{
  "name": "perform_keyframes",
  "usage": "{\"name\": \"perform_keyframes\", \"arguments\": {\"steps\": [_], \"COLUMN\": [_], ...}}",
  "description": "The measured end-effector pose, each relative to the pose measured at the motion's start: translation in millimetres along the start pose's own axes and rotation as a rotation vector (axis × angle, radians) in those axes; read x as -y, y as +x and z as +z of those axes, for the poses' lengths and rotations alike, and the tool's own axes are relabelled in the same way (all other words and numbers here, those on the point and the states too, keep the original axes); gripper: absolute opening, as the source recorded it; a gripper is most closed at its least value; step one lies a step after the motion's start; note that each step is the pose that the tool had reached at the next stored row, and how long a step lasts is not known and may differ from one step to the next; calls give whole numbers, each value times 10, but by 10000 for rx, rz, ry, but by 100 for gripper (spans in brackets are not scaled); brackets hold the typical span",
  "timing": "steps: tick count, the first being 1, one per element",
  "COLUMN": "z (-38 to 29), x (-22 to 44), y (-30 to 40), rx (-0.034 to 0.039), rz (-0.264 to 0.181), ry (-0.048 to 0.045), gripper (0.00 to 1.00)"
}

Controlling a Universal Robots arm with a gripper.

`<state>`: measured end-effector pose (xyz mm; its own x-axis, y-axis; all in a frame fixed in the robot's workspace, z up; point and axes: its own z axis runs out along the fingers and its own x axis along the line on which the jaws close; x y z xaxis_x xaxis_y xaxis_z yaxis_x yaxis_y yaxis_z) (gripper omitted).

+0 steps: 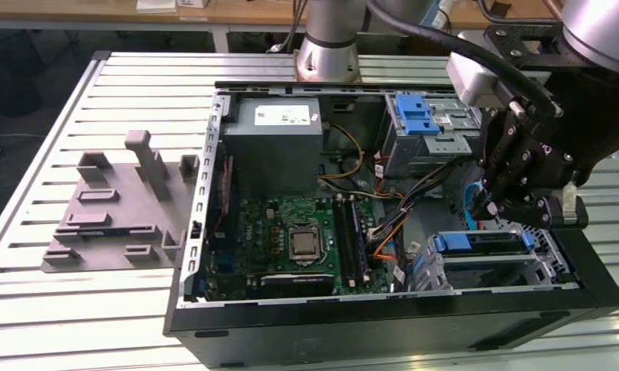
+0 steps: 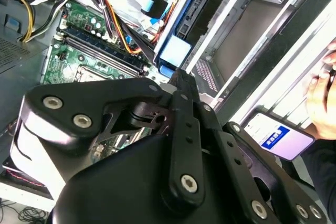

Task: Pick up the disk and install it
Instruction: 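Insert the disk into the insertion slot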

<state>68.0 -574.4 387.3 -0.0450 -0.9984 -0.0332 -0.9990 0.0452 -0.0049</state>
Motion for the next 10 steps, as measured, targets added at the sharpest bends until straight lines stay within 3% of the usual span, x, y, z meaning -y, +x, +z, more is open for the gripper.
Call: {"name": "perform_keyframes", "arguments": {"steps": [10], "z": [118], "x": [0], "y": [4], "rx": [-1], "rz": [0], "ry": [0], "gripper": [11]}}
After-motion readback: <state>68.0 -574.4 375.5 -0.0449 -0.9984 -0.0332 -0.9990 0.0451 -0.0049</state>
